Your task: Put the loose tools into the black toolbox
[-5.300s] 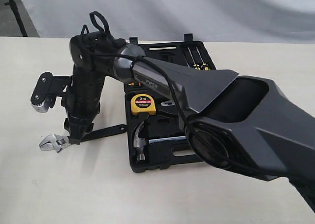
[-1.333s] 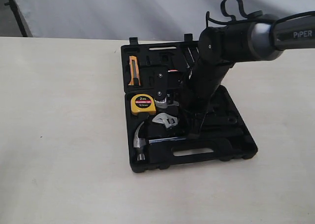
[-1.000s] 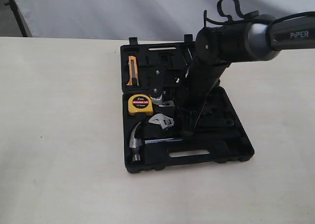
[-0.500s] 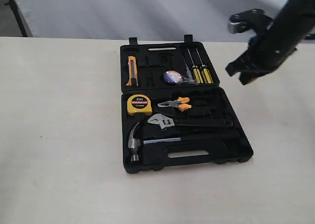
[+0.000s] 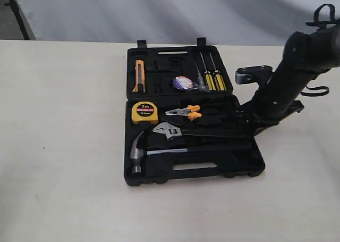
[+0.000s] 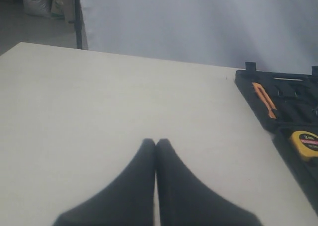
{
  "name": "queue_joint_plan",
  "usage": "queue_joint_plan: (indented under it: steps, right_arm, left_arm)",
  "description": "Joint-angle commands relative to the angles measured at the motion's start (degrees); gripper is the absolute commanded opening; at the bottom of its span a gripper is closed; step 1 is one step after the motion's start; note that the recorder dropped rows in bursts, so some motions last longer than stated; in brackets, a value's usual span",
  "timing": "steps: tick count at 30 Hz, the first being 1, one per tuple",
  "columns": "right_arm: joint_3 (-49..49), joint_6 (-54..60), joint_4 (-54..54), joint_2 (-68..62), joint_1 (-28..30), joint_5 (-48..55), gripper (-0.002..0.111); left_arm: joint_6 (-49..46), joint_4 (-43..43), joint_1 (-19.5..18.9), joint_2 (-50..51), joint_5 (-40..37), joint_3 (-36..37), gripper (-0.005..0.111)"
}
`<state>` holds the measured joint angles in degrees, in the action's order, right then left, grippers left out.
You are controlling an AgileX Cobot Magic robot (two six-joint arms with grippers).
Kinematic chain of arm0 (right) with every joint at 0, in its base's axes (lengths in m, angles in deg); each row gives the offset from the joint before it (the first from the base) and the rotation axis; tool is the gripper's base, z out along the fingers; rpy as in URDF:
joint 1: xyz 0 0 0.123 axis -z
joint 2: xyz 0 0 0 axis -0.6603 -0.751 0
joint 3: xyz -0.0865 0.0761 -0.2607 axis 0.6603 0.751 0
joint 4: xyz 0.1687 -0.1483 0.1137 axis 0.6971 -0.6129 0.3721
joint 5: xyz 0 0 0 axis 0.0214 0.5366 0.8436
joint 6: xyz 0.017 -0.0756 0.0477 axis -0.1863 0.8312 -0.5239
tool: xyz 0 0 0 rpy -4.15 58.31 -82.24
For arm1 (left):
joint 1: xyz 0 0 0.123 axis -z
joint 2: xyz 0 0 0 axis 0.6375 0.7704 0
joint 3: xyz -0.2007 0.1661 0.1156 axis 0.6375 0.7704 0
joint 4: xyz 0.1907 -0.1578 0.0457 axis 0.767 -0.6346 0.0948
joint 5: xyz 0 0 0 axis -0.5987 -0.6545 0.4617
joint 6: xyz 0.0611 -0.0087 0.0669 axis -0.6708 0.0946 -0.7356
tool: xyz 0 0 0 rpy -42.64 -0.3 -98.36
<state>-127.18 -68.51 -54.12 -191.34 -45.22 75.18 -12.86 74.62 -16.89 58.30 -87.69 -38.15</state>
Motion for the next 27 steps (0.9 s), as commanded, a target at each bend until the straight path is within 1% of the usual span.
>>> queue_joint_plan:
  steps: [1,7,11,14,17,21,25,27]
  right_arm:
    - [0.2,-0.1,1.4,-0.8,-4.1,0.4,-0.001]
    - [0.2,-0.1,3.5,-0.8,-6.3,0.4,-0.001]
    - [0.2,-0.8,5.7,-0.8,-6.3,0.5,-0.001]
    - [0.2,-2.8,4.6,1.2,-5.9,0.3,-0.001]
    - [0.2,-6.2,2.4,6.2,-4.3,-0.4,-0.001]
    - [0.9,-13.5,-4.4,16.0,-2.4,0.4,-0.001]
    - [7.3,-24.5,-14.2,29.2,-2.4,-3.5,-0.001]
    - [12.0,-27.9,-15.9,35.7,-2.4,-7.1,-0.001]
  left_arm:
    - [0.6,-0.8,-0.2,-0.5,1.0,0.5,0.001]
    - [0.6,-0.8,-0.2,-0.5,1.0,0.5,0.001]
    - [0.6,-0.8,-0.2,-0.5,1.0,0.5,0.001]
    - [0.6,-0.8,-0.2,-0.5,1.0,0.5,0.001]
    - [0.6,-0.8,-0.2,-0.5,1.0,0.5,0.001]
    - [0.6,-0.8,-0.2,-0.5,1.0,0.5,0.001]
    - [0.6,-0.8,-0.2,-0.5,1.0,0.5,0.001]
    - [0.6,-0.8,-0.2,-0.5,1.0,0.5,0.001]
